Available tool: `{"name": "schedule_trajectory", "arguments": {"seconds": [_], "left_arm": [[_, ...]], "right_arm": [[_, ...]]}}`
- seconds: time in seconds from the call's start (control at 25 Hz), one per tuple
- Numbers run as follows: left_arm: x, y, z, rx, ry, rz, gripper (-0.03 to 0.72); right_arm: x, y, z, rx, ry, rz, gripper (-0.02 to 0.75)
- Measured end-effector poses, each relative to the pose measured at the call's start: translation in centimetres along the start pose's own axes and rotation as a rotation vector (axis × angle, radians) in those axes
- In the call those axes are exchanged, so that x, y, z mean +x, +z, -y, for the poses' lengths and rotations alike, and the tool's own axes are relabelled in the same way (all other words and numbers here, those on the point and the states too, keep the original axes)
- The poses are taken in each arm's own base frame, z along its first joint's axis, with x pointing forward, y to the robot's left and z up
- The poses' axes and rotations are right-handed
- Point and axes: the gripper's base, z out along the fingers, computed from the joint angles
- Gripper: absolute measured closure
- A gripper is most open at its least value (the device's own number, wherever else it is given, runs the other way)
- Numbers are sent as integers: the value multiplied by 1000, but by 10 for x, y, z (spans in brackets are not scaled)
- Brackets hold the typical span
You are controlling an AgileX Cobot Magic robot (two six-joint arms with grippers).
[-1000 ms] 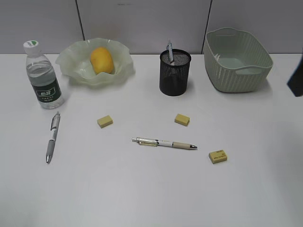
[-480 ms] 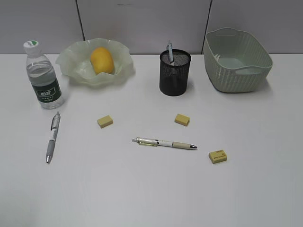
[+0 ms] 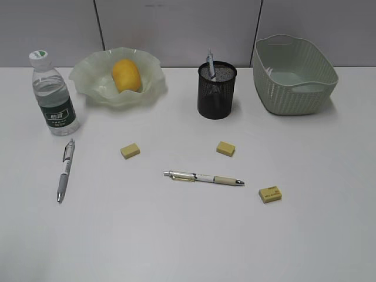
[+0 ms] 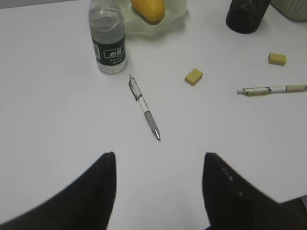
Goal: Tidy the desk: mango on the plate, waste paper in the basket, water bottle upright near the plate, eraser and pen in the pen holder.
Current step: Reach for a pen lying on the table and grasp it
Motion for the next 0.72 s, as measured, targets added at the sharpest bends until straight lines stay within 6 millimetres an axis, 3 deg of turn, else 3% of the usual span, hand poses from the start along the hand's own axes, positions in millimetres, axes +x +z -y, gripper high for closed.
{"name": "schedule_trajectory", "arguments": {"seconds": [0.28, 0.52, 0.72], "left_arm": [[-20, 8, 1, 7, -1, 142, 253], [-40, 64, 2, -3, -12, -87, 253], [-66, 123, 6, 9, -60, -317, 253]], "right_arm": [[-3, 3, 0, 3, 0, 66, 241], [-3, 7, 0, 3, 0, 80, 241], [-3, 7, 0, 3, 0, 80, 241]]}}
